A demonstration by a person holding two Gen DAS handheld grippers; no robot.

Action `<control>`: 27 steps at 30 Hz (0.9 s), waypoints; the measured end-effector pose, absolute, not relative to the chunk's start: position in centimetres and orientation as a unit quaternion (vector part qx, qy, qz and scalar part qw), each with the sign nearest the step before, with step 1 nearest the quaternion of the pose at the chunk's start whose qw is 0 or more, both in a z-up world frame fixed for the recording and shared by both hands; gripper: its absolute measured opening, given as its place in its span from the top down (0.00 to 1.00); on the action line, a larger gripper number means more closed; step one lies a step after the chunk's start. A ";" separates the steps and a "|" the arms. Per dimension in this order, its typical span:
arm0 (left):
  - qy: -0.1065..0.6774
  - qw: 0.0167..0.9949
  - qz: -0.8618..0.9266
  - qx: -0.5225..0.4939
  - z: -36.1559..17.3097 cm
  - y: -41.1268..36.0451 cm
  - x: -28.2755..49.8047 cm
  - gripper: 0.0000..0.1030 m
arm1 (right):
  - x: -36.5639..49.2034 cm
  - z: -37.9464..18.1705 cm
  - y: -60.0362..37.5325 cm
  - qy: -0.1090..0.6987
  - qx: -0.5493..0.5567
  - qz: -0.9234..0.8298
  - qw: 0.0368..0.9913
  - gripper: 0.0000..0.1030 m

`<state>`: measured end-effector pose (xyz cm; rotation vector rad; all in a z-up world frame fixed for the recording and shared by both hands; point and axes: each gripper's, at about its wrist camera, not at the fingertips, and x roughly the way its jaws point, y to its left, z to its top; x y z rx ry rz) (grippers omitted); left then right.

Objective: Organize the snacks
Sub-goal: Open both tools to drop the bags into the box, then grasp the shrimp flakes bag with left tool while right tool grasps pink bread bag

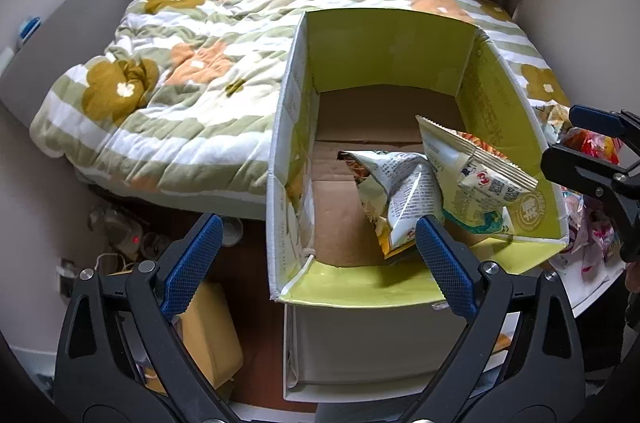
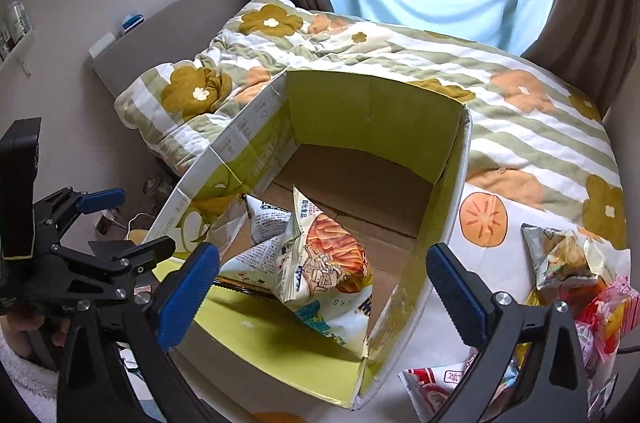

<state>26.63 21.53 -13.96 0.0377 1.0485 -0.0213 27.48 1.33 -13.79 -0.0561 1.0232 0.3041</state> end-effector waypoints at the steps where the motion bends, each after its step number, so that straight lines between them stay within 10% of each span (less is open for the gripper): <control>1: 0.499 0.866 -0.013 0.019 -13.9 21.5 26.7 0.06 | 27.4 -13.7 1.4 0.487 -0.026 0.142 0.862 0.00; 27: 0.451 0.884 -0.116 0.023 -11.1 0.2 20.8 0.06 | 15.9 -7.9 -16.7 0.428 0.014 0.015 0.903 0.00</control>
